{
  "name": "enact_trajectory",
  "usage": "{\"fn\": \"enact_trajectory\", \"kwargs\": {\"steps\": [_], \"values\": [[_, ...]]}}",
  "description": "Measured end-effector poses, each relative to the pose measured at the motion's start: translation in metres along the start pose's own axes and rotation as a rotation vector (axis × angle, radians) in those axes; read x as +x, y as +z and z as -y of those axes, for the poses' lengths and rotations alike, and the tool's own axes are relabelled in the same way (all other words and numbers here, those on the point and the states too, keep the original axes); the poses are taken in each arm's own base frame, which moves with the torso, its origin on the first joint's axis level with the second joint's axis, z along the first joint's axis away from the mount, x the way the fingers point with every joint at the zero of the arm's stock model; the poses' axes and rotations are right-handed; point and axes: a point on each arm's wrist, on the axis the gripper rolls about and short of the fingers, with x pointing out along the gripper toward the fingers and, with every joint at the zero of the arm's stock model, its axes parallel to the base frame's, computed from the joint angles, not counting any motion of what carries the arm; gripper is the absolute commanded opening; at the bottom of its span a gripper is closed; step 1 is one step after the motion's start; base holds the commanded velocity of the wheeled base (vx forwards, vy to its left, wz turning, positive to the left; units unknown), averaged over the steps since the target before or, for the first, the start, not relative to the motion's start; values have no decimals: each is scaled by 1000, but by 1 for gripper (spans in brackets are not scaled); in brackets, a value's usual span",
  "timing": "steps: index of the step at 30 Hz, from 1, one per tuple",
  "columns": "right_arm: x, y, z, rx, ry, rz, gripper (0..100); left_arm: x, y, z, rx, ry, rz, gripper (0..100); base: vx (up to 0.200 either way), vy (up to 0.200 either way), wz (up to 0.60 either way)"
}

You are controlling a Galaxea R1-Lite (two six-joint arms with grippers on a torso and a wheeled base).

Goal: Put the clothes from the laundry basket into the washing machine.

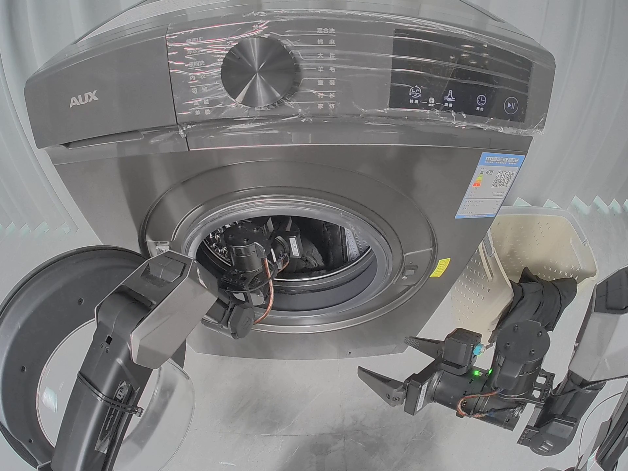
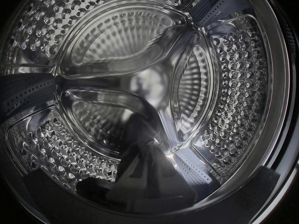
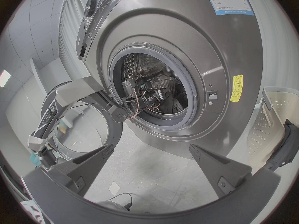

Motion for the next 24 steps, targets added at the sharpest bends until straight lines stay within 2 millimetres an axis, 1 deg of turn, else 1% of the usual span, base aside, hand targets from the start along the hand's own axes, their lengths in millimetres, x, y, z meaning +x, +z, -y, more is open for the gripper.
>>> {"fn": "enact_trajectory", "kwargs": {"steps": [7,14,20,24], "values": [[0,-1,0,0,0,-2,100,-2,-2,2,-2,-5,13,100,0,0,0],[0,-1,0,1,0,-4,100,-8,-5,4,2,-10,-14,100,0,0,0],[0,-1,0,2,-1,-4,100,-24,-1,14,6,-32,-43,100,0,0,0],[0,-1,0,2,-1,-5,100,-40,0,25,23,-67,-77,100,0,0,0]]}}
